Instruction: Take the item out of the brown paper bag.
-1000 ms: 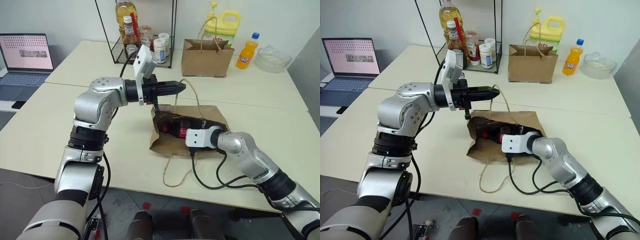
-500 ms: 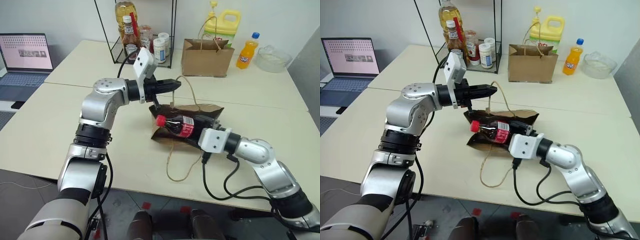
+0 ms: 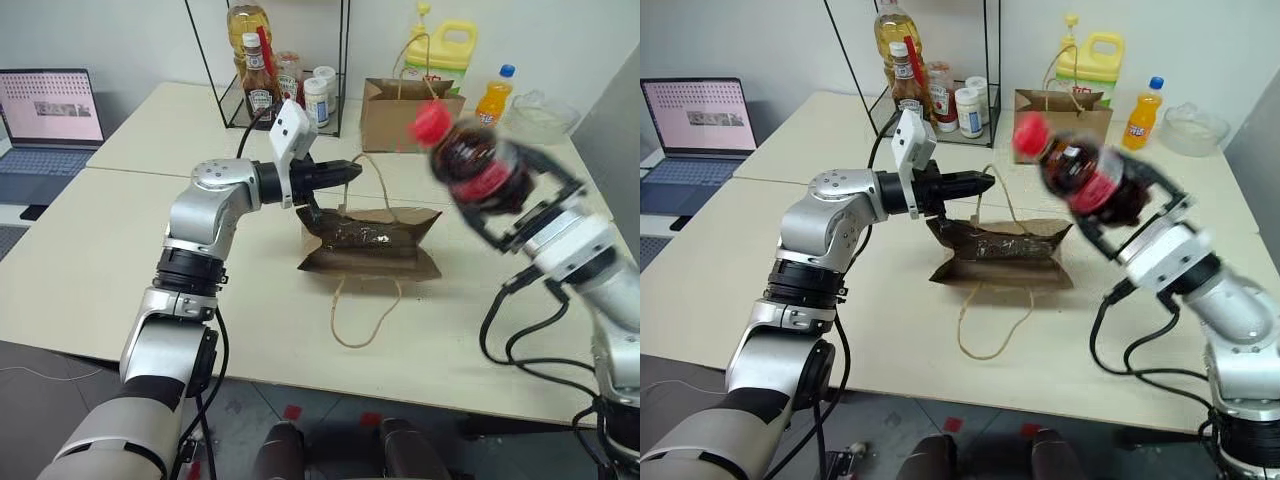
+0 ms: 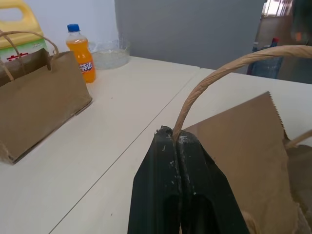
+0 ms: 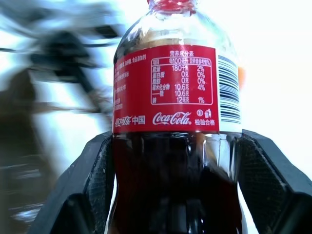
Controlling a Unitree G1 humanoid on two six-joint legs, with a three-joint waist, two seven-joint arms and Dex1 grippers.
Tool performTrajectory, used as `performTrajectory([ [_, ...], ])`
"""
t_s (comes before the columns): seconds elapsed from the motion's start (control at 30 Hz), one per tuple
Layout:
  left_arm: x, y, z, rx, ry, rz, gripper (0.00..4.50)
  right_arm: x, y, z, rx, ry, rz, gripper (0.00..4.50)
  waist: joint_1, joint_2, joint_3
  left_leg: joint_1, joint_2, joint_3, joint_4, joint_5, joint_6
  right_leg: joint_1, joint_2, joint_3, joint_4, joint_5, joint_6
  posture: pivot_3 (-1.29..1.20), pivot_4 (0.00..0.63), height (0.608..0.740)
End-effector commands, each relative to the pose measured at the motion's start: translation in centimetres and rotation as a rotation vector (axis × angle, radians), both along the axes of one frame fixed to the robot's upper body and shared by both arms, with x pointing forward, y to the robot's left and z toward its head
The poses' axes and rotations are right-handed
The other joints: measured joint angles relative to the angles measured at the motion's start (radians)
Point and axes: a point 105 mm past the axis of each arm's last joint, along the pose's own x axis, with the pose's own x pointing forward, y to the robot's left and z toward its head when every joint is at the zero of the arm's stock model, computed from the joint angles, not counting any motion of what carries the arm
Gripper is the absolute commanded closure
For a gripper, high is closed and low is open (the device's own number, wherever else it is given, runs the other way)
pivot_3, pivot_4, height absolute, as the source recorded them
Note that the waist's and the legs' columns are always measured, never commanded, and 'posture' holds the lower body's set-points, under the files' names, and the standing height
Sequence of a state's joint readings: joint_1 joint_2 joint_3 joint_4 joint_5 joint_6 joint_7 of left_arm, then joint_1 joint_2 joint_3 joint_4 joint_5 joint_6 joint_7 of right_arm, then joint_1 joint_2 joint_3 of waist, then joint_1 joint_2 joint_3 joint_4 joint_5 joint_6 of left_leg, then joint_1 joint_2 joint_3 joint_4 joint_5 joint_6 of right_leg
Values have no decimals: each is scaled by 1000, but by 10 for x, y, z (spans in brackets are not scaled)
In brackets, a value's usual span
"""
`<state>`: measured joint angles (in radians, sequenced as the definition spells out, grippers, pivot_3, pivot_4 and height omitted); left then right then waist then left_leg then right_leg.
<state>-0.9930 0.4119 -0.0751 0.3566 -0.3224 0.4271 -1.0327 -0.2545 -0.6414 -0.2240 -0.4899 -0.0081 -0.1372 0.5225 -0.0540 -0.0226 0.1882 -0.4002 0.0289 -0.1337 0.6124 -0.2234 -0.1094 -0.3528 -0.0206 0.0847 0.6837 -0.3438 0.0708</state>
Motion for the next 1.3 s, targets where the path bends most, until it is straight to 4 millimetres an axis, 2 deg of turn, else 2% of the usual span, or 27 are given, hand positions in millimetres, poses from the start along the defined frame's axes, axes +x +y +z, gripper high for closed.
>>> performTrajectory([
  [0.03,-5,-4,15,-10,-66,-15,4500,35,-46,-31,-111,180,-299,1370,1,0,0,0,0,0,0,0,0,0,0,0,0,0,0,0,150,740],
  [0.13,-5,-5,15,-8,-68,-21,4500,48,-72,-57,-186,364,-401,1370,3,1,1,0,-1,1,0,0,0,0,0,1,-1,0,0,0,150,740],
  [0.23,-5,-6,14,-5,-71,-23,4500,51,-83,-72,-70,568,-379,1370,1,4,2,0,-1,2,0,0,0,-1,0,2,-1,0,0,0,150,740],
  [0.37,-7,-6,11,2,-73,-29,4500,49,-85,-94,-31,785,-340,1370,-6,4,2,0,0,4,0,0,0,-1,0,3,-1,0,0,0,150,740],
  [0.43,-8,-6,11,2,-75,-31,4500,44,-84,-111,-89,893,-322,1370,-5,4,2,0,0,4,0,0,0,-1,0,4,-1,0,0,0,150,740],
  [0.53,-8,-6,11,-1,-78,-31,4500,40,-90,-128,-177,988,-363,1370,-4,4,2,0,0,4,1,-2,3,0,0,3,0,0,0,0,150,740],
  [0.7,-9,-5,10,-3,-78,-29,4500,37,-92,-143,-172,1094,-393,1370,-4,4,2,0,0,4,1,-2,3,-1,0,3,0,0,0,0,150,740],
  [0.77,-10,-5,10,-2,-78,-28,4500,38,-93,-144,-157,1106,-401,1370,-3,4,2,0,0,4,1,-1,2,-1,0,3,-1,0,0,0,150,740],
  [0.8,-10,-5,9,-2,-78,-27,4500,38,-93,-145,-138,1113,-400,618,-2,4,2,0,0,4,1,-1,2,0,0,3,-1,0,0,0,150,740],
  [0.87,-11,-5,9,-2,-79,-26,4500,39,-93,-145,-91,1129,-399,33,-2,4,2,0,0,4,1,-1,2,0,-1,3,-1,0,0,0,150,740],
  [1.0,-11,-5,10,-1,-85,-24,4500,40,-89,-134,-26,1103,-371,33,-2,4,2,0,0,4,1,-1,2,0,-1,3,-1,0,0,0,150,740],
  [1.07,-10,-4,10,0,-88,-21,4500,39,-79,-120,51,1082,-310,33,-2,4,2,0,0,4,1,-1,3,0,-1,3,-1,0,0,0,150,740],
  [1.13,-9,-2,10,3,-91,-15,4500,36,-64,-98,136,1002,-224,33,-4,4,2,0,0,4,1,-1,2,0,0,3,-1,0,0,0,150,740],
  [1.2,-7,0,11,9,-107,-2,4500,33,-53,-84,150,920,-184,33,-4,4,2,0,0,4,1,-1,2,0,0,3,0,0,0,0,150,740],
  [1.27,0,4,13,4,-125,46,4500,31,-45,-79,152,865,-169,33,-2,4,2,0,0,3,1,-1,2,0,0,2,0,0,0,0,150,740],
  [1.3,6,8,17,-17,-122,78,4314,29,-39,-79,180,853,-149,4,-1,4,2,0,0,3,1,-1,2,0,0,2,-1,0,0,0,150,740],
])
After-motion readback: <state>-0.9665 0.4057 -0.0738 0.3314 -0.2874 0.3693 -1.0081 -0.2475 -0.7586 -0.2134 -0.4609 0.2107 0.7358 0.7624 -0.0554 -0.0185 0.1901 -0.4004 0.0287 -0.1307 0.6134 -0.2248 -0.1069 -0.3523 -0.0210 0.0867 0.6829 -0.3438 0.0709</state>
